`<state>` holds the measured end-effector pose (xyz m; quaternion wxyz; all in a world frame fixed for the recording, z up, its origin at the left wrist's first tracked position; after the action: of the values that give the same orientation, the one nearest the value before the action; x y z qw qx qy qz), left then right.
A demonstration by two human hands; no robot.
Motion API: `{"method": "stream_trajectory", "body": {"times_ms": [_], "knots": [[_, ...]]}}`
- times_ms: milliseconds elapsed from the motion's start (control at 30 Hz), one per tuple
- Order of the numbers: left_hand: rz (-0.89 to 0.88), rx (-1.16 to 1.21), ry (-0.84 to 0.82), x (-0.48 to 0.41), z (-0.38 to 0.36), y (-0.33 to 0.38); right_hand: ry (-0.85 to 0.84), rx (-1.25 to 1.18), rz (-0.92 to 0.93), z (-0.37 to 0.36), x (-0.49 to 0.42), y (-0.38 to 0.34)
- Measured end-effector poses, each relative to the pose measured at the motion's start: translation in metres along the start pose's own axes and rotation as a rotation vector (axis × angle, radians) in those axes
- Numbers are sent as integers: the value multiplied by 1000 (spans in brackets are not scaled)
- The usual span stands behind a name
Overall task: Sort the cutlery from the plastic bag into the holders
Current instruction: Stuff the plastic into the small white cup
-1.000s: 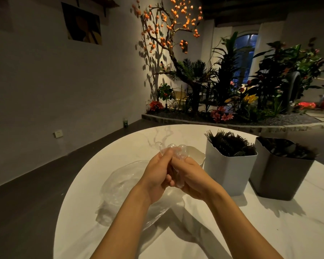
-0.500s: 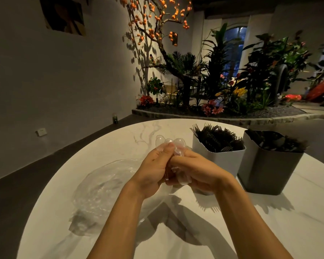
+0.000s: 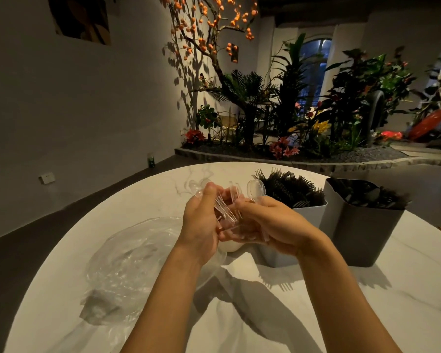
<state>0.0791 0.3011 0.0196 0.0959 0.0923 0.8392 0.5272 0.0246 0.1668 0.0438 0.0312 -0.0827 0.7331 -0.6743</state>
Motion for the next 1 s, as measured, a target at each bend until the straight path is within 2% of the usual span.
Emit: {"method": "stream_trajectory", "body": {"times_ms": [167,300,533,700,900,1000], "knots": [[-7,97,47,0,-5,0,155,230,7,0,-3,-2],[-34,148,114,-2,-6,2,201,277,-16,-3,0,-6],[-55,220,215,-3,-10,2,280,375,68,-5,-4,-4],[-77,130,323,-3,-3,3,392,481,131,0,-2,-8],[-34,60,300,-7,-8,-1,372,416,118,-15,-6,-5],[21,-5,175,-6,-2,2,378,401,120,-13,-5,-7]]}}
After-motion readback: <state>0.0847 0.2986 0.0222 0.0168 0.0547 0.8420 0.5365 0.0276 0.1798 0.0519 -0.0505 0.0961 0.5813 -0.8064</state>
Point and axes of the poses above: each hand's wrist, its own x-axis away from the middle knuckle, its own z-axis out of the back of the hand, y = z × x, the point moved 1 cm from there along -x, towards the middle knuckle, and after that the axes turned 5 degrees about y, right-handed, at the moved point
